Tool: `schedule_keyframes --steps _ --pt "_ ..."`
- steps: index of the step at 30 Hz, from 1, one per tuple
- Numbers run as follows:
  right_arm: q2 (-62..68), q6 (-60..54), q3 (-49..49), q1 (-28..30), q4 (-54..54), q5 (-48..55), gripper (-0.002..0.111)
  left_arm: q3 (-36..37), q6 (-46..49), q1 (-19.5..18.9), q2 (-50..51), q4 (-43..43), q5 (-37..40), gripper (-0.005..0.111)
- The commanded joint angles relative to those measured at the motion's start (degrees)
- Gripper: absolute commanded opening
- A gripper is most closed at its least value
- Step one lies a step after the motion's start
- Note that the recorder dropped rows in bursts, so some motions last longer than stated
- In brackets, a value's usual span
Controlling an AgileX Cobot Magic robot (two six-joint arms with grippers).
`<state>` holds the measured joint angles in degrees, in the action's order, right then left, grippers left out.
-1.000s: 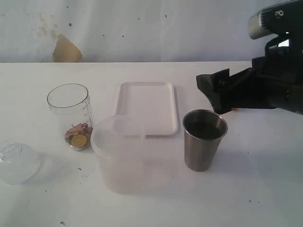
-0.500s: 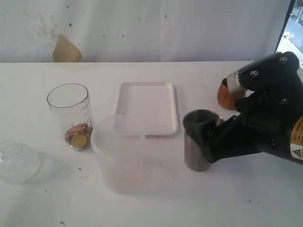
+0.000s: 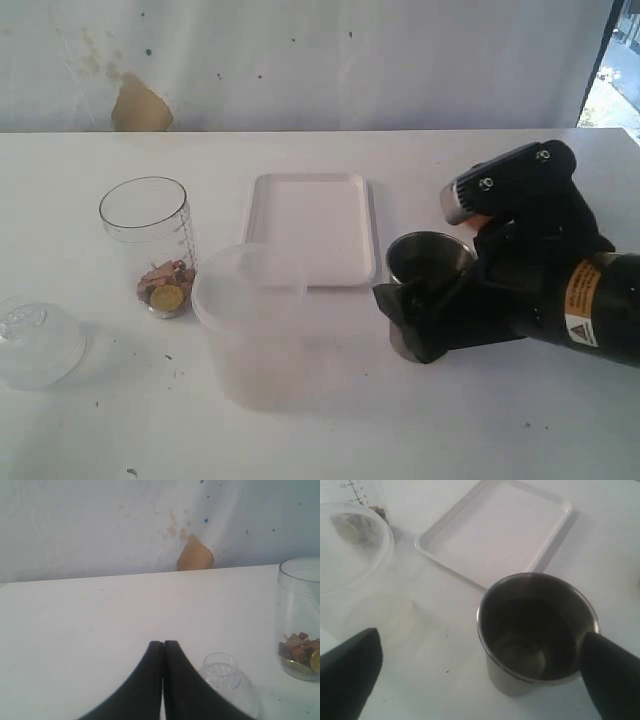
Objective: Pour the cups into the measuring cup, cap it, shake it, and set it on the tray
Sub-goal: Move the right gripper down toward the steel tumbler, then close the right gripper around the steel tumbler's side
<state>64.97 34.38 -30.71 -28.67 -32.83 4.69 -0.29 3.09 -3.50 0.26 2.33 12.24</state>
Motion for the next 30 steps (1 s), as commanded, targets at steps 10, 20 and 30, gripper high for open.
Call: schedule_keyframes --steps 10,20,30 --pt "1.15 0.37 4.2 -0.37 -0.15 -11.15 0.105 0.29 -0.05 0.22 -0.26 -0.38 -0.64 0.001" --pt "2.02 -2.22 5.1 7.42 -0.18 -9.42 0.105 0.29 -0.05 0.22 -0.26 -0.38 -0.64 0.001" --pt "3.79 -12.0 10.04 8.21 8.16 -22.04 0.105 0.29 -0.05 0.22 -0.26 -0.38 -0.64 0.001"
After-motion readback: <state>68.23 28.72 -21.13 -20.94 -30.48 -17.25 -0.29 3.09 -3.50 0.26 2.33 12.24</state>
